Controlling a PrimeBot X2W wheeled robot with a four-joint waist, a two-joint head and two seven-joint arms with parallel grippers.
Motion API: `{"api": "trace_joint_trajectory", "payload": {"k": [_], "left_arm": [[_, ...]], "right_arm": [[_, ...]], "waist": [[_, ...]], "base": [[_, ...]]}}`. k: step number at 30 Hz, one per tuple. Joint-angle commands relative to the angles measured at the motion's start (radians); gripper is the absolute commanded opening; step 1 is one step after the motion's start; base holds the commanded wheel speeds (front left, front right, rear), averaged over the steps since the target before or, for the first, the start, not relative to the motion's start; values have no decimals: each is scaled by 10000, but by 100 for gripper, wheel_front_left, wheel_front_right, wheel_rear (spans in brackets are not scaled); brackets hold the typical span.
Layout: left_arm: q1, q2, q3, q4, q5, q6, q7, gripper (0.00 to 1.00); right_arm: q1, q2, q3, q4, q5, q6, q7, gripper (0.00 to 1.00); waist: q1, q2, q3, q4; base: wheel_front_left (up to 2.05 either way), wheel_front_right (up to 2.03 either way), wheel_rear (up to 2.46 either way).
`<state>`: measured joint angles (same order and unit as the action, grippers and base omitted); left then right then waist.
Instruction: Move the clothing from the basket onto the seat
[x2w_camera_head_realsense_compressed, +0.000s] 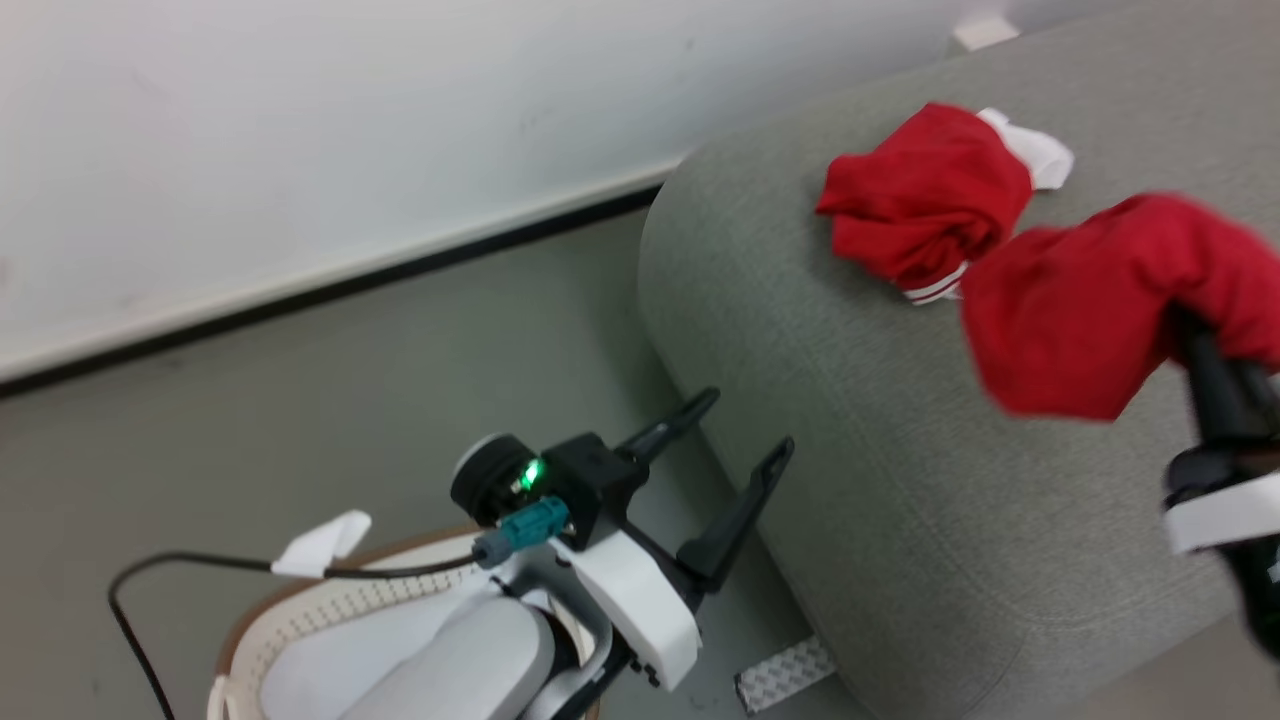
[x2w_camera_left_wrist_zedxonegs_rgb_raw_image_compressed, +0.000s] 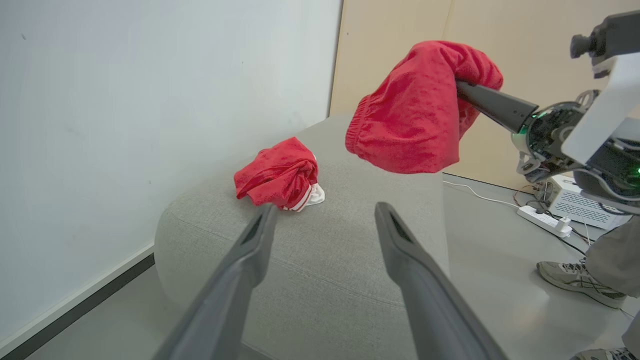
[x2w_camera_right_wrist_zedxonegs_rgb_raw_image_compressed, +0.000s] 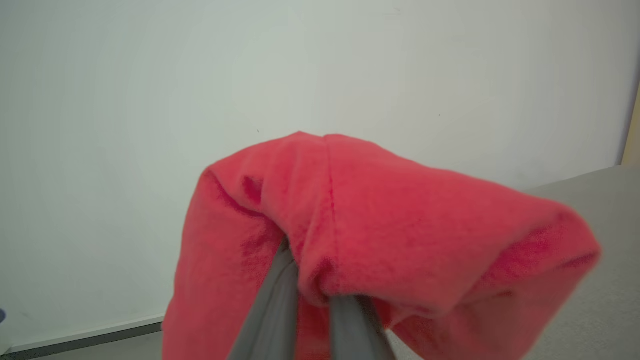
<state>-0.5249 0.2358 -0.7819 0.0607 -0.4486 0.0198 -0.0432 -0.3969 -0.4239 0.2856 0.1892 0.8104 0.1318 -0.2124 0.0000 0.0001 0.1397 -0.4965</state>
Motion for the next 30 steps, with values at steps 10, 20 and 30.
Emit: {"api": "trace_joint_trajectory", "payload": {"k": [10,20,30], "left_arm": [[-1515,661,239,-686,535,-72,902,100],[-1775,830,383,-918,677,108,896,100],[-1571,754,409,-608,445,134,548,100]], "right_arm": [[-2527,-1310,-1223,2244,909,-22,249,0],[-3368,-2533,-1132,5425,1402,-22,1424,0],[-3655,-2398,197,6920,1134,-22,2817,48]], "waist": [[0,-1,3601,1782],[0,-1,4611,2746],[0,-1,3931,2549]], "base": [[0,0,0],[0,0,0],[0,0,0]]}}
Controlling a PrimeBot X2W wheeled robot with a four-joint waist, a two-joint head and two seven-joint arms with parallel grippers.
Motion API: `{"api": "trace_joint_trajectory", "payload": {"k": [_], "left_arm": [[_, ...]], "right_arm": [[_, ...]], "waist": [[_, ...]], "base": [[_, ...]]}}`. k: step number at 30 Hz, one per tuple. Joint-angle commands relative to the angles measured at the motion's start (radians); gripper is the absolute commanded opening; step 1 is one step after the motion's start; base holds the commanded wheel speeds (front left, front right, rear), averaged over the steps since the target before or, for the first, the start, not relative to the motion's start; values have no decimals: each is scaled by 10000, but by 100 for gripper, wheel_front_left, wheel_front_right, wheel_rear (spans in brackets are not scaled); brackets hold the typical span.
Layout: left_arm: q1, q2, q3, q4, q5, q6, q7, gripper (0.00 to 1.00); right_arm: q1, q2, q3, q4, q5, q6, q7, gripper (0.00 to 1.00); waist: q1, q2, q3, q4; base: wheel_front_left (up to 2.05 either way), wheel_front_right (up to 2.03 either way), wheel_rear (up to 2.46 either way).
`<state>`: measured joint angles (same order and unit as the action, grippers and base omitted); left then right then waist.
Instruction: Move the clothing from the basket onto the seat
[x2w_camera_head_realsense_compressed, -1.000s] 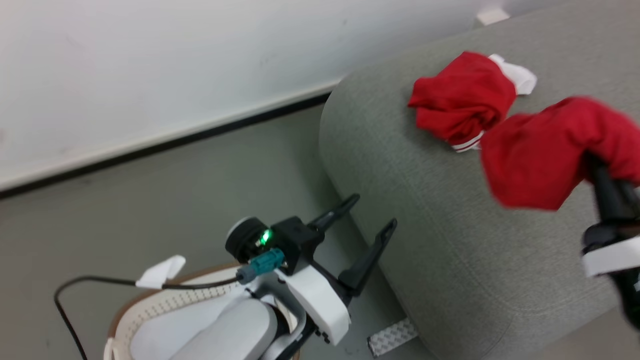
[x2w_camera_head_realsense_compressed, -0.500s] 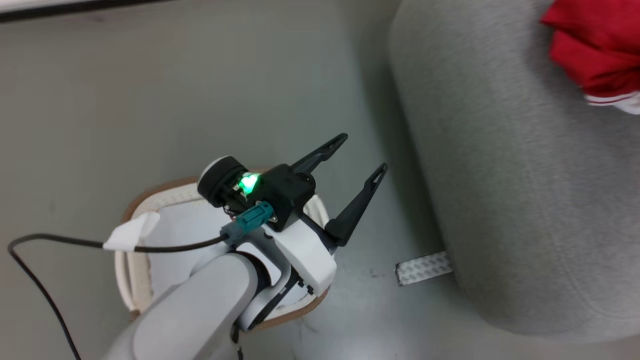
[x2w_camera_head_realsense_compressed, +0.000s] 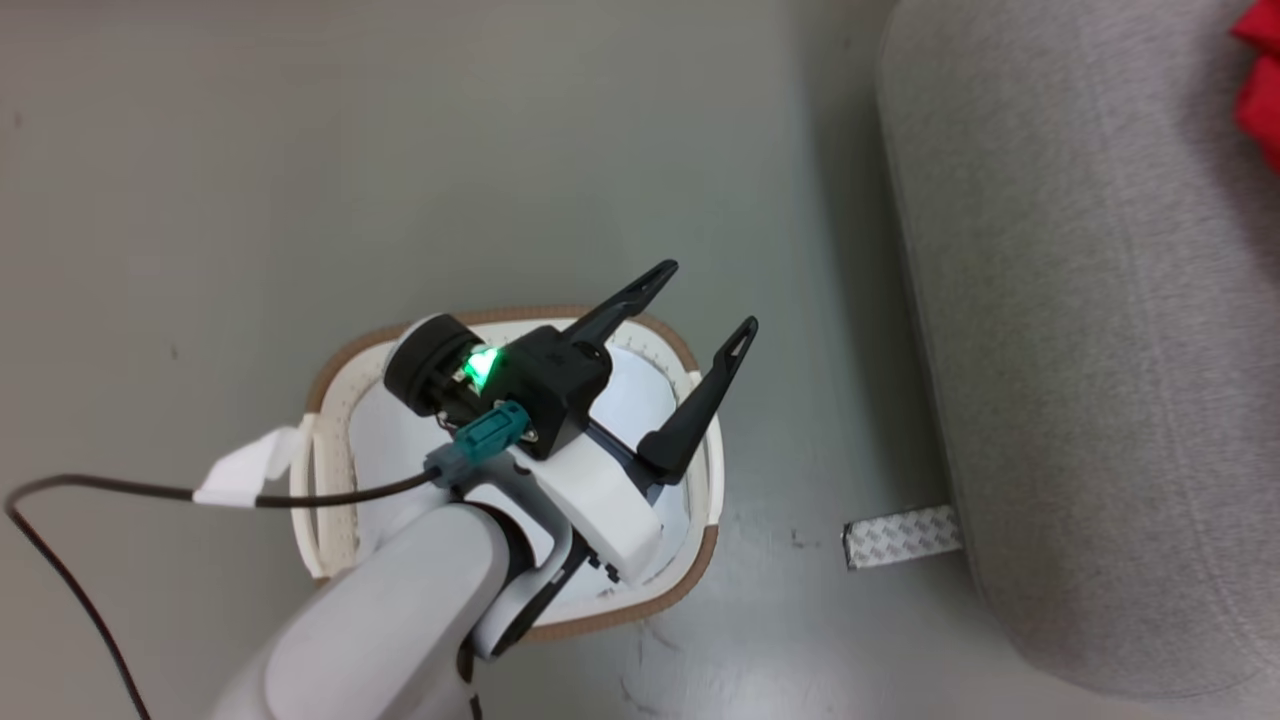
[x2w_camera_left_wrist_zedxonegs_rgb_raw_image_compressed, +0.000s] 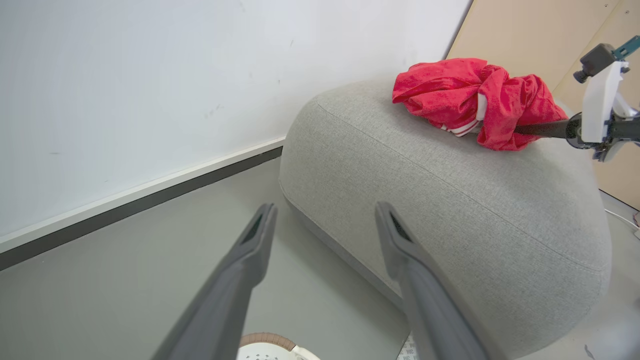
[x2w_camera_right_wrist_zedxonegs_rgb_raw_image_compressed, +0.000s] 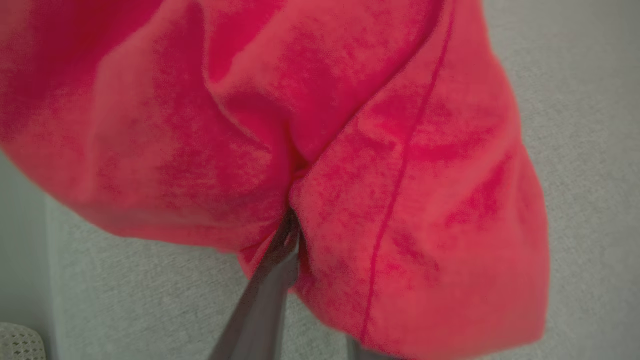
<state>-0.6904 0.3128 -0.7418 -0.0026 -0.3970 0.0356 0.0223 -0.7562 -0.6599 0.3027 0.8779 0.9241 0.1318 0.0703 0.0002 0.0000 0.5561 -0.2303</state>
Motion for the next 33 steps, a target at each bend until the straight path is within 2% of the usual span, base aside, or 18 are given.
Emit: {"api": "trace_joint_trajectory", "payload": {"k": [1,7,11,16,22,26,31,33], "left_arm": [[132,-26,6,92,-122,-28,-151,100],[705,-70,69,543,-458,25,-551,100],[1275,-78,183,797,-840,142,-879,100],[1983,-8,382,862,-1218,345,-1112,100],[2657,210,710,638,-1582,703,-1274,100],[3020,470,1153,386,-1772,1081,-1422,100],[3546,926,1962,203,-2006,1727,-1689,100],[3845,1130,2412,150,-2118,2091,-1911,100]], "right_arm": [[-78,-55,118,77,-8,-22,66,100],[166,-487,917,-79,-240,-24,602,100],[438,-868,1362,-495,-24,-22,1671,100],[841,-1660,1771,-1893,-85,-22,2362,100],[1295,-2084,1392,-4201,-260,-22,1940,100],[1906,-1756,677,-5739,-577,-22,1301,100],[3117,-520,-753,-7178,-1771,-22,364,100],[3724,327,-1203,-7778,-2388,-22,7,100]], "waist": [[-2,0,-405,-158],[-2,0,-1902,-416],[-2,0,-3074,-470],[-2,0,-4301,-363],[-2,0,-5346,16],[-2,0,-5665,374],[-2,0,-5803,824],[-2,0,-5821,977]], "base": [[0,0,0],[0,0,0],[0,0,0],[0,0,0],[0,0,0],[0,0,0],[0,0,0],[0,0,0]]}}
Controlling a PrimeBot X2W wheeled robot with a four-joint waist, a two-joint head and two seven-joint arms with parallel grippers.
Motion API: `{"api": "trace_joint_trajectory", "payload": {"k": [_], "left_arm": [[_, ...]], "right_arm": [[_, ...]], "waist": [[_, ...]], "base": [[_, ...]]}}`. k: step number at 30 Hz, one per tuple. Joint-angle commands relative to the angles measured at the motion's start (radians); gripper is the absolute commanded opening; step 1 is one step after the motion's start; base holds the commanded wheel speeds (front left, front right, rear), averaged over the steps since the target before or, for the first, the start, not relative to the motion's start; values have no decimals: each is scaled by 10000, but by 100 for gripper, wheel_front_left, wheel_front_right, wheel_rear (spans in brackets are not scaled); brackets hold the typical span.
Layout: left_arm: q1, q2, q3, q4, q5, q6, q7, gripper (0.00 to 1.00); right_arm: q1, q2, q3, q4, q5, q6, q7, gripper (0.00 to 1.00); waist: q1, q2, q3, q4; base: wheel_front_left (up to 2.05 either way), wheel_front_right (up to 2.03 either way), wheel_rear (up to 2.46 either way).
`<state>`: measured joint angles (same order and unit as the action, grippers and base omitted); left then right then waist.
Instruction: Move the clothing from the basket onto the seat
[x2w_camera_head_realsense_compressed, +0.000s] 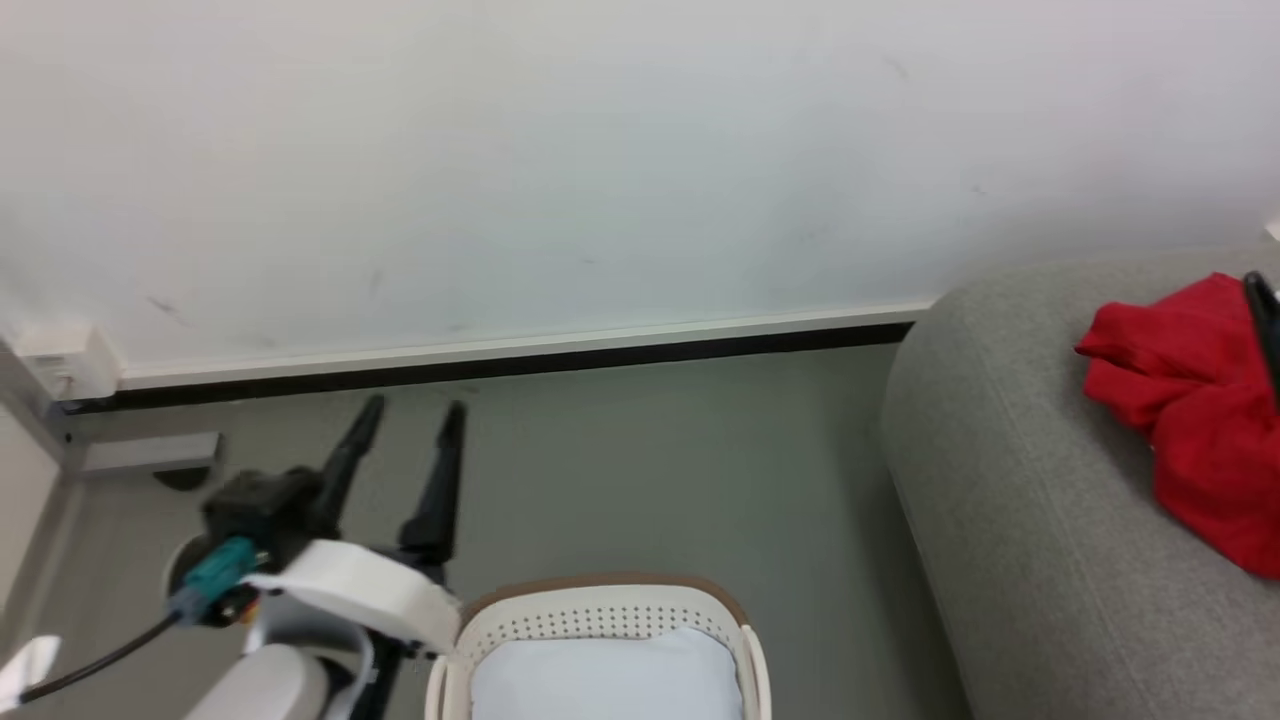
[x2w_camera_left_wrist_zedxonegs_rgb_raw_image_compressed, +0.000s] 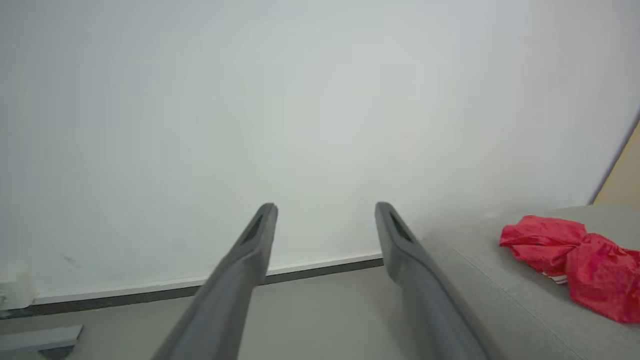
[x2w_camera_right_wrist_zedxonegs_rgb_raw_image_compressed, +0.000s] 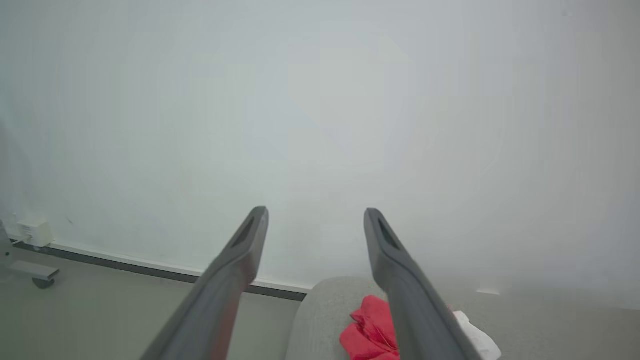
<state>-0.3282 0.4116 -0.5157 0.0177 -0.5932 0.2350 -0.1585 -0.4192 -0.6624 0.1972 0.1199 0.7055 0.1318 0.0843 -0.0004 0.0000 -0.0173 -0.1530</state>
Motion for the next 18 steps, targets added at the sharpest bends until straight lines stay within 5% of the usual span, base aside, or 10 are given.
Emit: {"api": "trace_joint_trajectory", "payload": {"k": [1,7,18], "left_arm": [[401,235,312,-86,-190,262,-174,100],[1273,366,1015,-139,-569,725,-478,100],[2788,-383,1527,638,147,350,-1066,100]], "right_arm": [[680,731,-345,-430,-526,-22,-253,100],[2247,2584,-918,-1167,-1907,-22,-1034,100],[4637,5143,-1235,-641,-3743,-22,-3203,100]], "waist": [[4,0,-90,273],[4,0,-103,649],[4,0,-171,1171]], "base": [[0,0,0],[0,0,0],[0,0,0]]}}
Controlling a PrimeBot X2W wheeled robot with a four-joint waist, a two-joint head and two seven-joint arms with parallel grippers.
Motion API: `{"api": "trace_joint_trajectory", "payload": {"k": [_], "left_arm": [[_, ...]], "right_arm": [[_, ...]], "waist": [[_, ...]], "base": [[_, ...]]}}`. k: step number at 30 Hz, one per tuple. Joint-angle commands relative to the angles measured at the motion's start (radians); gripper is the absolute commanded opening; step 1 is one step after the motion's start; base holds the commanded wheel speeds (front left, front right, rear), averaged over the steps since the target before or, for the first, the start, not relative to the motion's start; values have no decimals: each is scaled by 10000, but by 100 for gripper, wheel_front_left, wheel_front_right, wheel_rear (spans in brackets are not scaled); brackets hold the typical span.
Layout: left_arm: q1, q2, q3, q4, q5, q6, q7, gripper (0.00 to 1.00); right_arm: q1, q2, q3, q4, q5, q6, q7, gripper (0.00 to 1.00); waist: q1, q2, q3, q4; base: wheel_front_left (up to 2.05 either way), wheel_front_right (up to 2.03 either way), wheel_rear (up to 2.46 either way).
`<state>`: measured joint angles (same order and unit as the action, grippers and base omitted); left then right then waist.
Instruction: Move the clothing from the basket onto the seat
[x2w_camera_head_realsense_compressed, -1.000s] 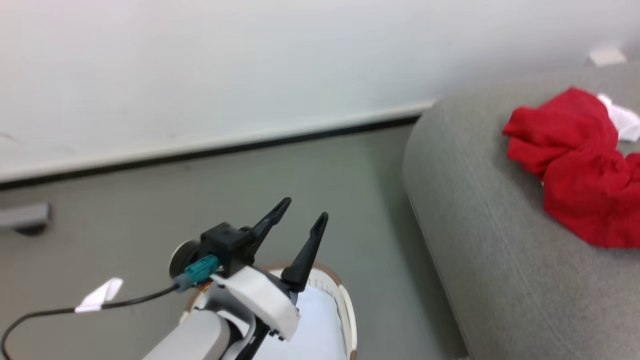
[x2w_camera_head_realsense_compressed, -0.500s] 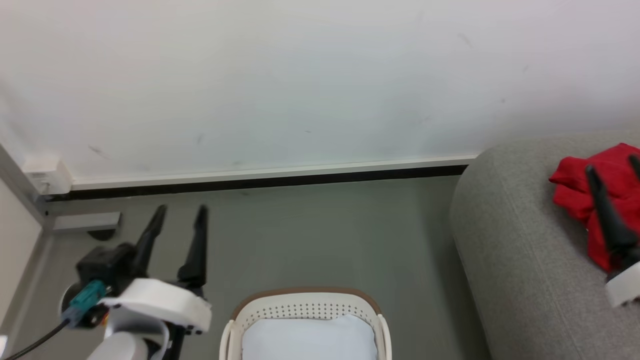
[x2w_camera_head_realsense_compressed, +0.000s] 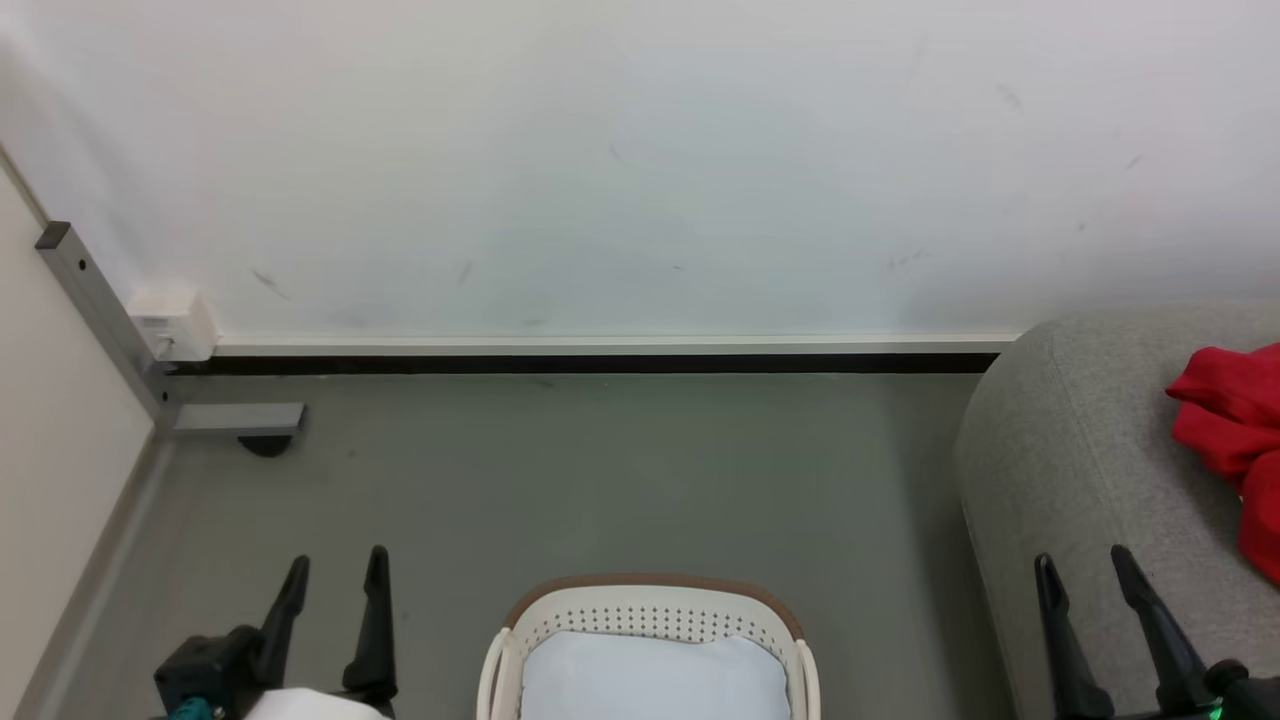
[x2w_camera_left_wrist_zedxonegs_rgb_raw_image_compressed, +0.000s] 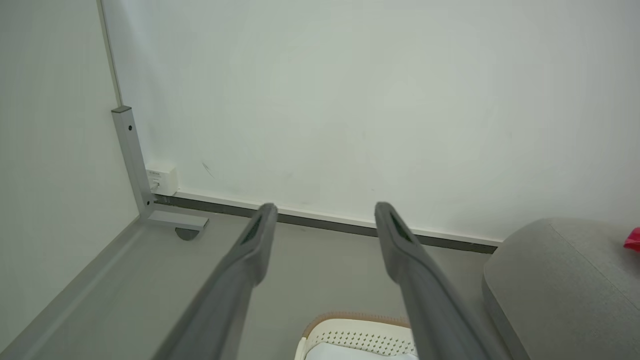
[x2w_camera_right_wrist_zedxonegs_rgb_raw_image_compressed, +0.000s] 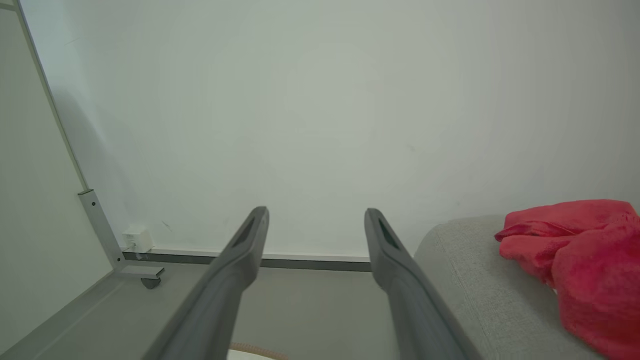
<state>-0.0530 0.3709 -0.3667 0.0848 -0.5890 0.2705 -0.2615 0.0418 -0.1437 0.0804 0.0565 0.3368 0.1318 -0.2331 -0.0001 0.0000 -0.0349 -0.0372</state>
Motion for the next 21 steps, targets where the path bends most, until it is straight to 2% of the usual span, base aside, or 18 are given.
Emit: {"api": "trace_joint_trajectory", "payload": {"k": [1,8,13,20,21], "left_arm": [[131,-125,182,-78,251,-111,-38,100],[586,-1008,1188,172,1290,-888,-35,100],[654,-1429,1706,415,1706,-1383,-30,100],[698,-1860,2232,725,2058,-1862,-31,100],[591,-1876,2228,746,1973,-1858,-24,0]], "right_arm": [[114,77,-95,81,-140,-22,-94,100],[14,335,184,424,-346,-22,-242,100],[-212,370,268,511,-315,-23,-297,100],[-261,326,270,543,-215,-23,-305,100],[-181,409,278,543,-270,2,-278,0]], "waist": [[1,0,10,30],[1,0,-7,2],[1,0,-30,-29],[1,0,-48,-61],[2,0,-50,-59]], "base": [[0,0,0],[0,0,0],[0,0,0],[0,0,0],[0,0,0]]}}
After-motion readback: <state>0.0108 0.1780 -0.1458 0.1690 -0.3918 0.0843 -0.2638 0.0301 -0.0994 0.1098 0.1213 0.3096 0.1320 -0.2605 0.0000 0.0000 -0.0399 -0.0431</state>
